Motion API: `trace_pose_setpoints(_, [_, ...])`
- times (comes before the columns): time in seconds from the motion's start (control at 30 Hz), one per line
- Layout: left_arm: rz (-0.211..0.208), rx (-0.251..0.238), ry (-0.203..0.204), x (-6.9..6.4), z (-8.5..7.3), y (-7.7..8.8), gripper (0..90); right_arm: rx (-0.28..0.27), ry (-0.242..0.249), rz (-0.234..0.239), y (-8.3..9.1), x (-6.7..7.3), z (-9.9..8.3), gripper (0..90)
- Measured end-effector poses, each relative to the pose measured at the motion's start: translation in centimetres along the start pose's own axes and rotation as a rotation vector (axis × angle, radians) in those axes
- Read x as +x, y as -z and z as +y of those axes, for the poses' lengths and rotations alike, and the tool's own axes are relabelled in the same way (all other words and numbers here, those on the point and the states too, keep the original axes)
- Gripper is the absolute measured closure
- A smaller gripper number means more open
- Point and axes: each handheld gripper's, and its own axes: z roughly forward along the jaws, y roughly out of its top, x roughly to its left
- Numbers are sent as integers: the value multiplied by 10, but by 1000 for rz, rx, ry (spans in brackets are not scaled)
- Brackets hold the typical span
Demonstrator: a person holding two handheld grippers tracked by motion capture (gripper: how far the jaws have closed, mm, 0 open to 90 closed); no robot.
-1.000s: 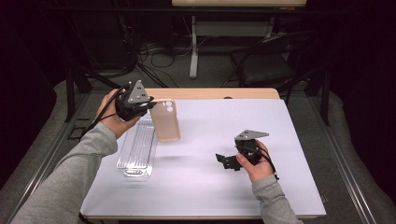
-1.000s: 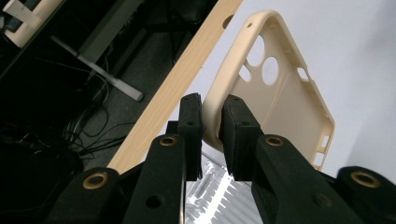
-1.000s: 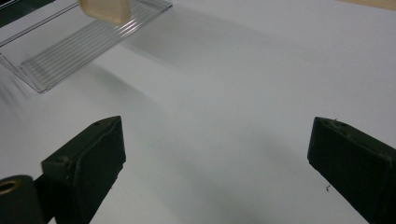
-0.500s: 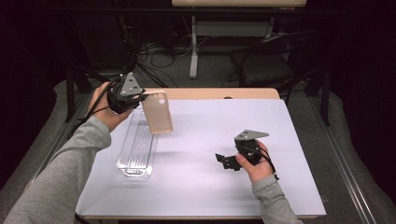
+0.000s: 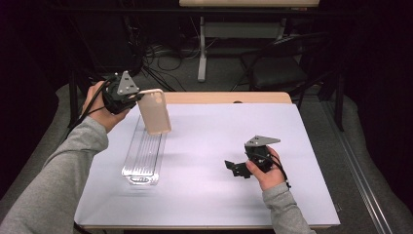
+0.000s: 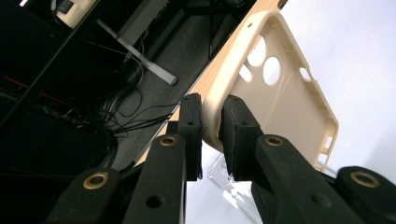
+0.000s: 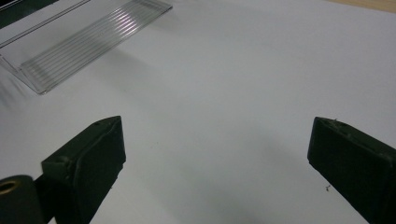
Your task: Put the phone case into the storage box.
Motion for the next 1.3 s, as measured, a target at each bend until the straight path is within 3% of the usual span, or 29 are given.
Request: trace_pose_setpoints(1.3, [69, -4, -83, 21, -24, -21, 795, -7, 1, -11, 2, -2, 0, 40])
